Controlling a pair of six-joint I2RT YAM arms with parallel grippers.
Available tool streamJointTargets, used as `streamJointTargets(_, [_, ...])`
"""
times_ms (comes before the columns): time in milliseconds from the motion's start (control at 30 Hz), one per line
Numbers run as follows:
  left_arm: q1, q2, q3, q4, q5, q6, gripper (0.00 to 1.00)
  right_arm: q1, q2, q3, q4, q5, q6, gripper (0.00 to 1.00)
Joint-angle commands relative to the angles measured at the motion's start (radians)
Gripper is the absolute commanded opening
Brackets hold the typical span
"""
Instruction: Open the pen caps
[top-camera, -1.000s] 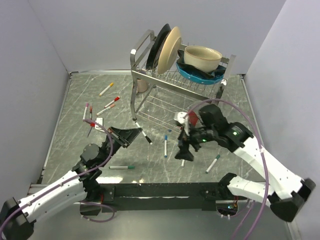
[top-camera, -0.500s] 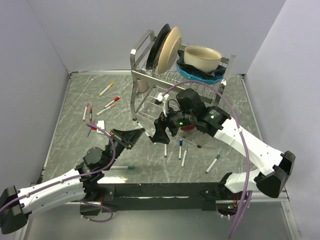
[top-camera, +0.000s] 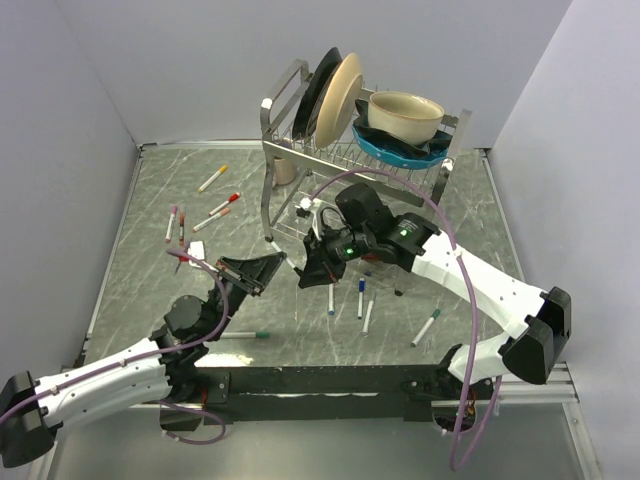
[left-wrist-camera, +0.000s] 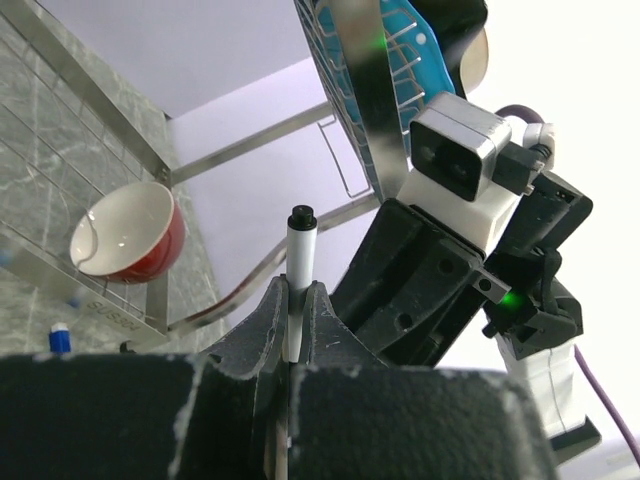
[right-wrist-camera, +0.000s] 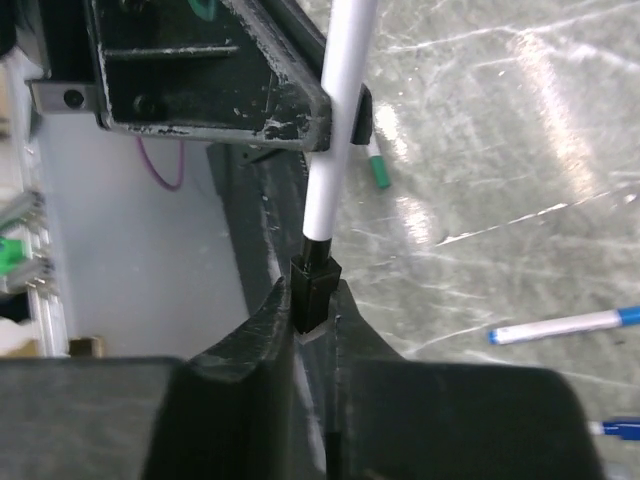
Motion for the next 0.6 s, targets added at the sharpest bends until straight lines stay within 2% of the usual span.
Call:
streamJointTargets(0, [-0.007,-0.018,0.005,0.039,-0.007,0.014,0.01,0.007,-0.017,-0.009,0.050,-0.031,-0.011,0.00])
streamJointTargets(100, [-0.007,-0.031,-0.004,0.026,-0.004,0.014,0.01,0.007,-0.029,-0.024,0.047,-0.031,-0.031,0.00])
streamJointTargets(133, [-0.006,-0.035,-0.004,0.021,-0.004,0.014,0.07,0.007,-0.032,-0.026,0.044,-0.036,-0.043,0.00])
streamJointTargets(167, [-0.007,-0.041,-0.009,0.016,-0.001,0.015,0.27,0.005,-0.035,-0.027,0.038,-0.042,-0.043,0.00])
streamJointTargets(233, [-0.006,-0.050,-0.009,-0.010,0.001,0.017,0.49,0.005,-0.041,-0.030,0.032,-0.057,-0.092,0.00])
streamJointTargets(267, [-0.007,-0.058,-0.004,-0.025,0.003,0.017,0.66,0.002,-0.043,-0.027,0.018,-0.068,-0.111,0.00])
streamJointTargets(300, [-0.007,-0.059,-0.001,-0.039,0.006,0.017,0.71,0.002,-0.043,-0.027,0.009,-0.080,-0.131,0.00])
streamJointTargets(367, [-0.007,-0.065,0.003,-0.067,0.009,0.023,0.71,-0.002,-0.041,-0.029,-0.002,-0.119,-0.158,0.00])
streamJointTargets(567, [-0.006,-0.076,0.007,-0.096,0.019,0.029,0.63,-0.010,-0.029,-0.026,-0.010,-0.143,-0.178,0.00])
